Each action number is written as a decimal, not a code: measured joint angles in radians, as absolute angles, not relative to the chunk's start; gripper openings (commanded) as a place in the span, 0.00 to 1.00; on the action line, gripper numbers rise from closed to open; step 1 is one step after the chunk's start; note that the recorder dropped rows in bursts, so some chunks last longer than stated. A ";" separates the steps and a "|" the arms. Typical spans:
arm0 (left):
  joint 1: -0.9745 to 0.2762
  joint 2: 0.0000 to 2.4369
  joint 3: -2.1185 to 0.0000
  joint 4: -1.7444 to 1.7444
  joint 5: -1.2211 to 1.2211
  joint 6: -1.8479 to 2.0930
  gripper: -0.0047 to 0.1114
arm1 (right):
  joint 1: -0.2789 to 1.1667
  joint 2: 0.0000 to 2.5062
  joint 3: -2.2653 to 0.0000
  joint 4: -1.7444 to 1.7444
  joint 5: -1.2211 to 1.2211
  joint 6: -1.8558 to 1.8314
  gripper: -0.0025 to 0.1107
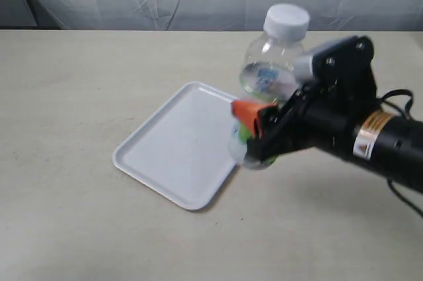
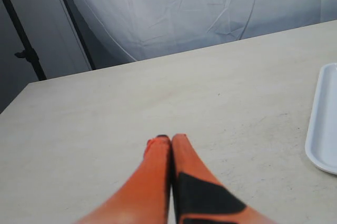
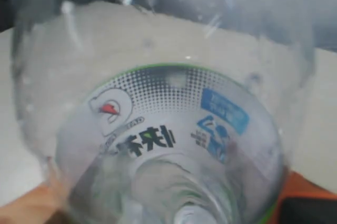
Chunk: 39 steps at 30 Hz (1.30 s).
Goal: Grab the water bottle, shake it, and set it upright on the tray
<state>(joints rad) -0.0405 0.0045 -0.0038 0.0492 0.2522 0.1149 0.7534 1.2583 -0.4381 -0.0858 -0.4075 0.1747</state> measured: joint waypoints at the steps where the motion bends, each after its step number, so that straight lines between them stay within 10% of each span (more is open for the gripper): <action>1: -0.041 0.005 -0.004 0.049 0.252 0.115 0.04 | 0.738 1.237 -0.475 0.121 -0.322 0.020 0.01; 9: -0.041 0.005 -0.004 0.049 0.252 0.115 0.04 | 0.815 1.146 -0.650 0.838 0.090 -0.834 0.01; 14: -0.041 0.005 -0.004 0.049 0.252 0.115 0.04 | 0.823 1.129 -0.635 1.033 -0.161 -0.786 0.01; 39: -0.041 0.005 -0.004 0.049 0.252 0.115 0.04 | 0.708 1.087 -0.793 -0.183 0.188 0.329 0.01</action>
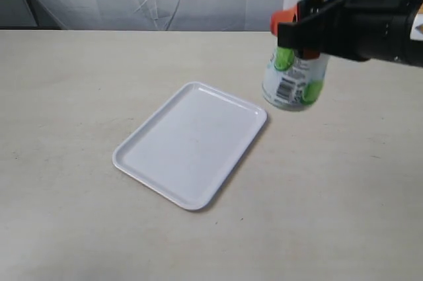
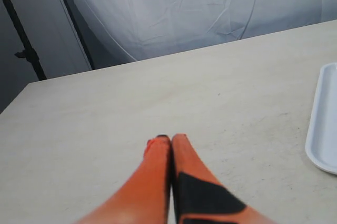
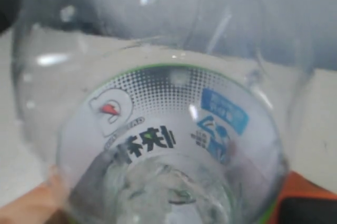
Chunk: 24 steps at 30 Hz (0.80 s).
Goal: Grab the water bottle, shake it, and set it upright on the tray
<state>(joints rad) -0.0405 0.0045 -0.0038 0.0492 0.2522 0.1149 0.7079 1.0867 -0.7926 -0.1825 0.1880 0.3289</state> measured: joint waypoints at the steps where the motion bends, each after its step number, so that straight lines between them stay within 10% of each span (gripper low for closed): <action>1: -0.041 0.005 -0.004 0.049 0.252 0.115 0.04 | 0.724 1.075 -0.805 -0.186 0.170 0.329 0.01; 24: -0.041 0.005 -0.004 0.049 0.252 0.115 0.04 | 0.815 1.228 -0.748 -0.176 0.339 0.333 0.01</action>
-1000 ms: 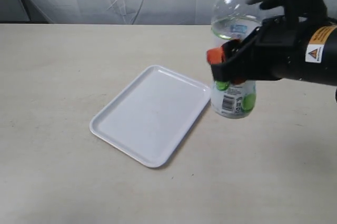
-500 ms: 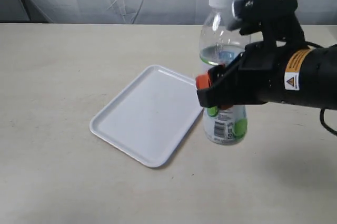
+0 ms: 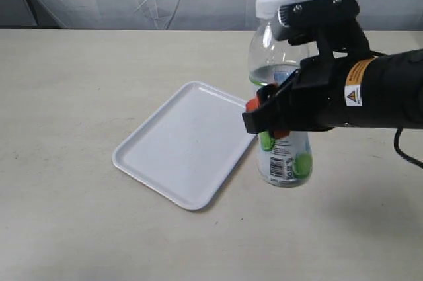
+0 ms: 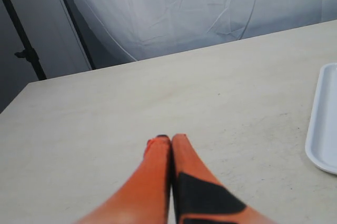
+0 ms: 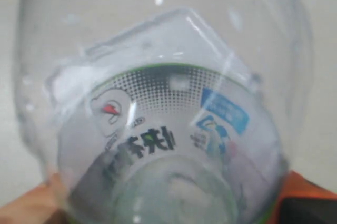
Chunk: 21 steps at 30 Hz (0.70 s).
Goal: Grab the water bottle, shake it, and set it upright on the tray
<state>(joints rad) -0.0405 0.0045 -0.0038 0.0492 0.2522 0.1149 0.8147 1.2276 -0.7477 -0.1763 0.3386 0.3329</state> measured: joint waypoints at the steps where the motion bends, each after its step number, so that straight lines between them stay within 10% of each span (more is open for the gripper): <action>1: -0.041 0.005 -0.004 0.049 0.252 0.115 0.04 | 0.815 1.209 -0.762 -0.176 0.372 0.331 0.01; 21: -0.041 0.005 -0.004 0.049 0.252 0.115 0.04 | 0.816 1.044 -0.913 -0.172 0.245 0.339 0.01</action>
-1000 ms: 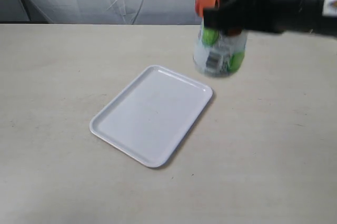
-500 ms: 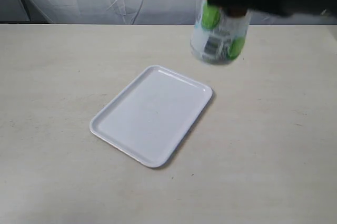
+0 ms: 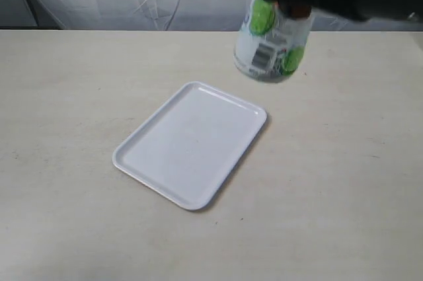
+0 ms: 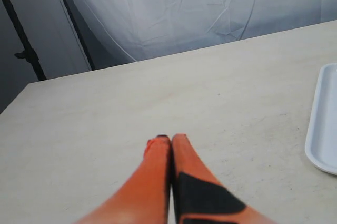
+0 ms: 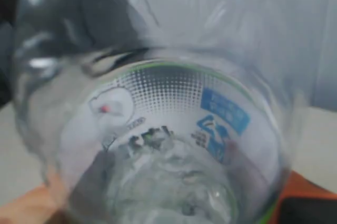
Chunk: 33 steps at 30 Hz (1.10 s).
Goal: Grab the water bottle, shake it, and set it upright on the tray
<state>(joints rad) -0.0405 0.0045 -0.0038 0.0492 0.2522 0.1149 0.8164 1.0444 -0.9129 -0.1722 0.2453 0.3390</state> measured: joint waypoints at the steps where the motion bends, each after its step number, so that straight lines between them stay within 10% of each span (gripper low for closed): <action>1: -0.041 0.005 -0.004 0.049 0.252 0.115 0.04 | 0.818 1.038 -0.917 -0.172 0.244 0.339 0.01; 25: -0.041 0.005 -0.004 0.049 0.252 0.115 0.04 | 0.851 1.197 -0.736 -0.070 0.321 0.292 0.01; 33: -0.041 0.005 -0.004 0.049 0.252 0.115 0.04 | 0.681 1.182 -0.793 -0.514 0.310 0.726 0.01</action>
